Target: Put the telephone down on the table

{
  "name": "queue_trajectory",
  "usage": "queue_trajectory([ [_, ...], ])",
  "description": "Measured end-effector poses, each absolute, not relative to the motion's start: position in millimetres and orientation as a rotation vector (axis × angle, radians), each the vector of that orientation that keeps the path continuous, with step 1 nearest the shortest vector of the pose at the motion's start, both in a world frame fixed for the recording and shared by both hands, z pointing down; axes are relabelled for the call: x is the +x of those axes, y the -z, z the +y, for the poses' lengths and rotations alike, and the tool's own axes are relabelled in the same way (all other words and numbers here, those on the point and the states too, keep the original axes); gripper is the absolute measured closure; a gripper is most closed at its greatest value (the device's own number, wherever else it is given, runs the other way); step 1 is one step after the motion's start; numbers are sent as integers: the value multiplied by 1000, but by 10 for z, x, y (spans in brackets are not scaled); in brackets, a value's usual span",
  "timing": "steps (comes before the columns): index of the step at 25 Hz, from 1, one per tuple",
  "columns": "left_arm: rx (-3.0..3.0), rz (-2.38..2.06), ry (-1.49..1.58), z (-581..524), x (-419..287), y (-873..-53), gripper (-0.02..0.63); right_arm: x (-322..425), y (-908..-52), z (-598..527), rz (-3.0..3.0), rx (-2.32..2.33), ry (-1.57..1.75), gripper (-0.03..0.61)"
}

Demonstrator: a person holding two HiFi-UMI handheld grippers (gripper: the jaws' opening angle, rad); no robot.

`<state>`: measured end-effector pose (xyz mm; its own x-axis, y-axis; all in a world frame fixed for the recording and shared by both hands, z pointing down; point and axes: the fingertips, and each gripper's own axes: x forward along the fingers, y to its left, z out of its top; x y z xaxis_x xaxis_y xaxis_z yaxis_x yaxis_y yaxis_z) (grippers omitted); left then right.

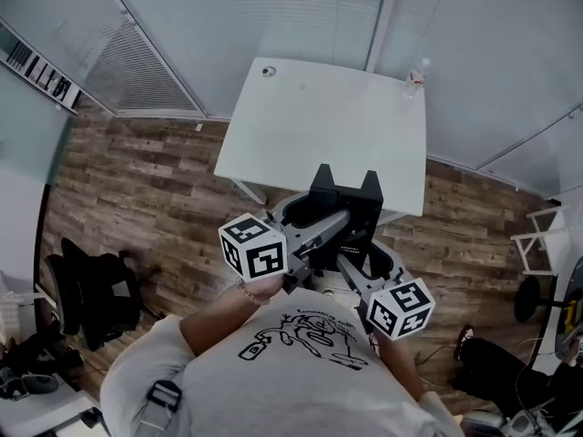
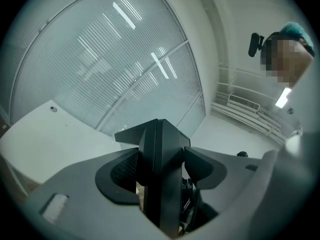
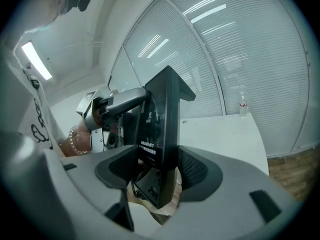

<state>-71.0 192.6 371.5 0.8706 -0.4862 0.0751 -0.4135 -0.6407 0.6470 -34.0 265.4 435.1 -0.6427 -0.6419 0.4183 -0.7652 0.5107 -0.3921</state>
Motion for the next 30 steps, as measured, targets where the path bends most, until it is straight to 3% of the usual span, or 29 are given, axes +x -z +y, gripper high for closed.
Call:
queue_trajectory([
  [13, 2327, -653, 142, 1362, -1355, -3815, 341, -975, -4430, 2096, -2525, 1183, -836, 344],
  [30, 2298, -646, 140, 646, -1136, -3888, 341, -755, -4471, 1400, -2507, 1189, -859, 344],
])
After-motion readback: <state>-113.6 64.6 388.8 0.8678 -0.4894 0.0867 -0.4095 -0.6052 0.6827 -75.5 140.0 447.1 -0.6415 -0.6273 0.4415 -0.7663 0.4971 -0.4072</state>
